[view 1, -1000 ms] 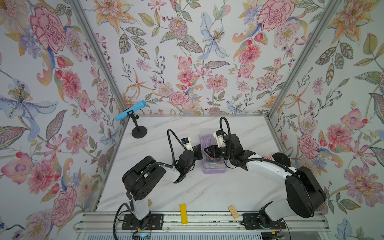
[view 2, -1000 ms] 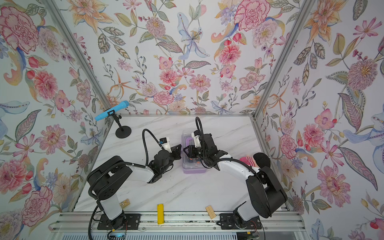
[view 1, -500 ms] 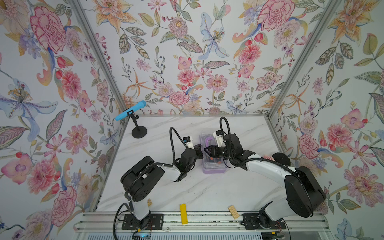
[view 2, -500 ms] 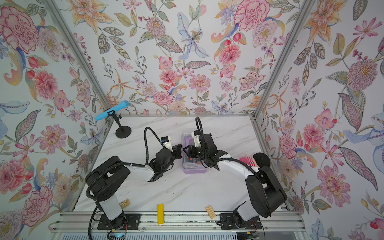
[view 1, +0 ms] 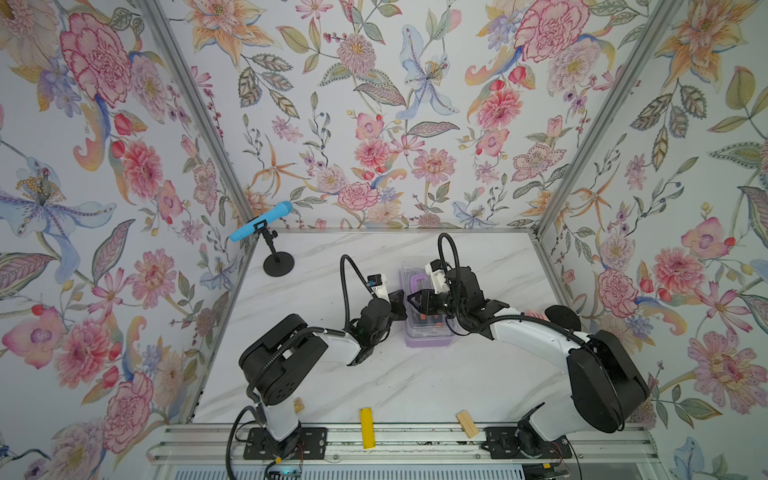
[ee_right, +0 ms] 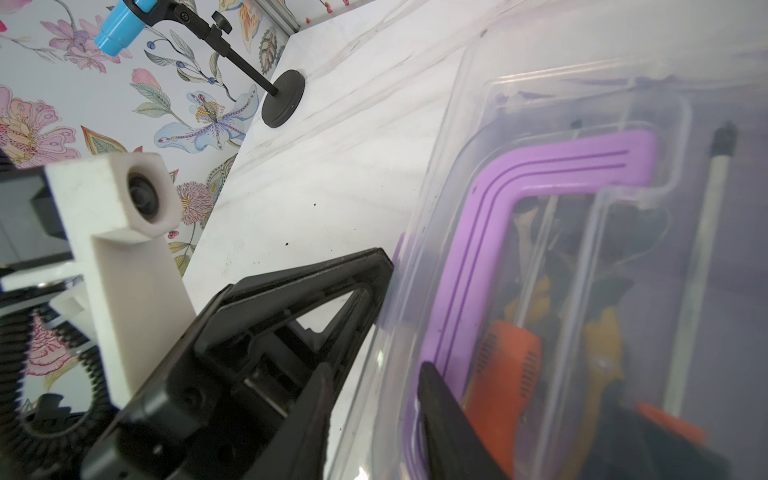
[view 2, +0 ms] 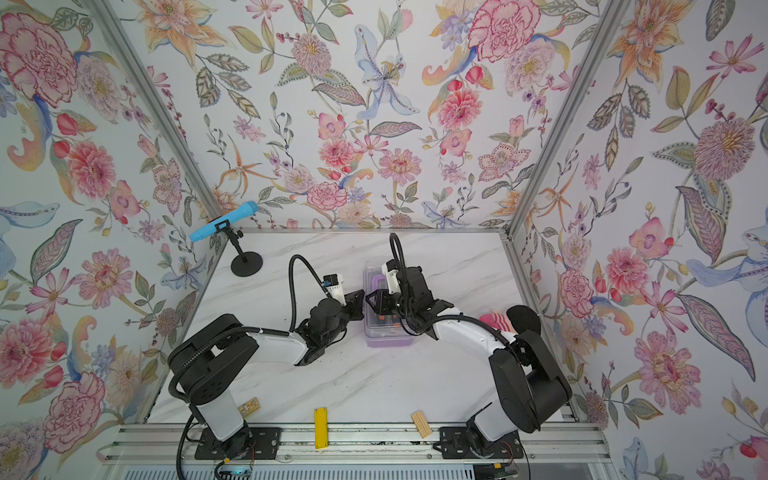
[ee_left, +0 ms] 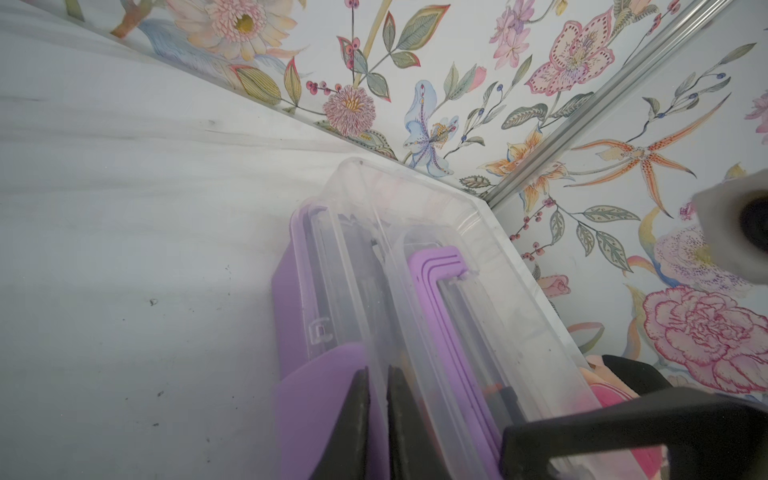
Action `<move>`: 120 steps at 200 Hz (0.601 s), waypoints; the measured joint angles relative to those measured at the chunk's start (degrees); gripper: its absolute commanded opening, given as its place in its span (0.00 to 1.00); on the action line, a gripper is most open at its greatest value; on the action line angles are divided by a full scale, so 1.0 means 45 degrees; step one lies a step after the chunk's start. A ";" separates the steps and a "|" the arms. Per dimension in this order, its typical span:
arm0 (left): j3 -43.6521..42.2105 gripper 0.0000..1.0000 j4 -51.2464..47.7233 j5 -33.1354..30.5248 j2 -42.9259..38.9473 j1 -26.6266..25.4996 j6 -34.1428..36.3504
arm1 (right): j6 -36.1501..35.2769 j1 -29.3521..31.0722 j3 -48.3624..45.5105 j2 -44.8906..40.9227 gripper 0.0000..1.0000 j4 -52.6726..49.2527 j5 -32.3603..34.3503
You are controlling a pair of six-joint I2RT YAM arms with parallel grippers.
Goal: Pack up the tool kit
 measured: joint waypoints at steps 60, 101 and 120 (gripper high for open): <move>-0.0049 0.14 -0.0053 0.0146 0.0389 -0.0029 -0.0015 | -0.0029 0.0000 0.0165 0.0112 0.37 -0.0083 0.0107; -0.0539 0.15 0.1073 0.0355 0.0525 -0.0029 -0.0291 | -0.0034 -0.0005 0.0165 0.0112 0.37 -0.0092 0.0107; -0.0923 0.17 0.1690 0.0612 0.0515 -0.0015 -0.0500 | -0.0029 -0.0005 0.0165 0.0097 0.37 -0.0092 0.0112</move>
